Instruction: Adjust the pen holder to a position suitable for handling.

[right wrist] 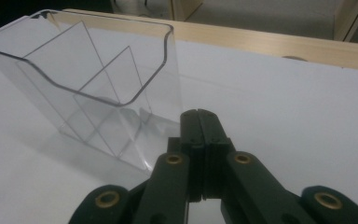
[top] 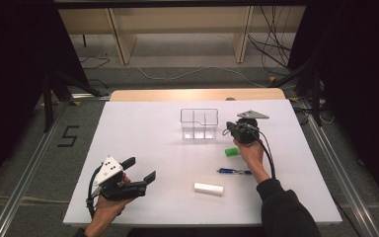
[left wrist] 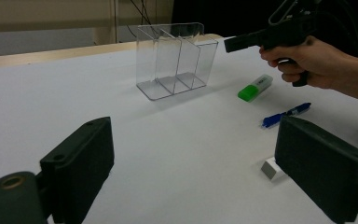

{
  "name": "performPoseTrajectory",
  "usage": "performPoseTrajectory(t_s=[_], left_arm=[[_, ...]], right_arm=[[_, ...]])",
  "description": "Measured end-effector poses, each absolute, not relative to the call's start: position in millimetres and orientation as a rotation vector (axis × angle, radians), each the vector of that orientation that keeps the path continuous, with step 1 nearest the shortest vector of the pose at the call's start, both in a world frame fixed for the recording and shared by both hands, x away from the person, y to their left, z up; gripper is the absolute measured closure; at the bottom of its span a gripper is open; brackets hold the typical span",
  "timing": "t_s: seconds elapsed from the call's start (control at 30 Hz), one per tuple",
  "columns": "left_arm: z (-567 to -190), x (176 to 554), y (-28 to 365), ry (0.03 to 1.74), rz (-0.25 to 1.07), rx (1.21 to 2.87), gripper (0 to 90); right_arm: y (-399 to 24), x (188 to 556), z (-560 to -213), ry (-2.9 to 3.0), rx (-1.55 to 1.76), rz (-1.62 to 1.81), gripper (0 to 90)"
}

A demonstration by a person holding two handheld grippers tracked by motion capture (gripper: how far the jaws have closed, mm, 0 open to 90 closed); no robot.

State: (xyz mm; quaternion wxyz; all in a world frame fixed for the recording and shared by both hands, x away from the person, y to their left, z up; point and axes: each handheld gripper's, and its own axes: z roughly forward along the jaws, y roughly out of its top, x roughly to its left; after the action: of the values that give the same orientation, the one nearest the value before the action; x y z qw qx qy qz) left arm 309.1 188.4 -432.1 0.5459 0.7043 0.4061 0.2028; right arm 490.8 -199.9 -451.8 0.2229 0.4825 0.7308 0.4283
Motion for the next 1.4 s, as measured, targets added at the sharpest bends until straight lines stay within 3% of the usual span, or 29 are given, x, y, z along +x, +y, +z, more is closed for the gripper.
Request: performPoseTrajectory(t_s=[0.4, 1.4], left_arm=[[-431.9, 308.8, 188.3, 0.962, 0.478, 1.668, 11.2], [-431.6, 309.0, 188.6, 0.962, 0.482, 1.67, 11.4]], right_arm=[[-181.5, 517.7, -459.0, 2.064, 1.372, 1.145, 90.0], [-148.2, 523.0, -455.8, 2.103, 1.34, 1.12, 90.0]])
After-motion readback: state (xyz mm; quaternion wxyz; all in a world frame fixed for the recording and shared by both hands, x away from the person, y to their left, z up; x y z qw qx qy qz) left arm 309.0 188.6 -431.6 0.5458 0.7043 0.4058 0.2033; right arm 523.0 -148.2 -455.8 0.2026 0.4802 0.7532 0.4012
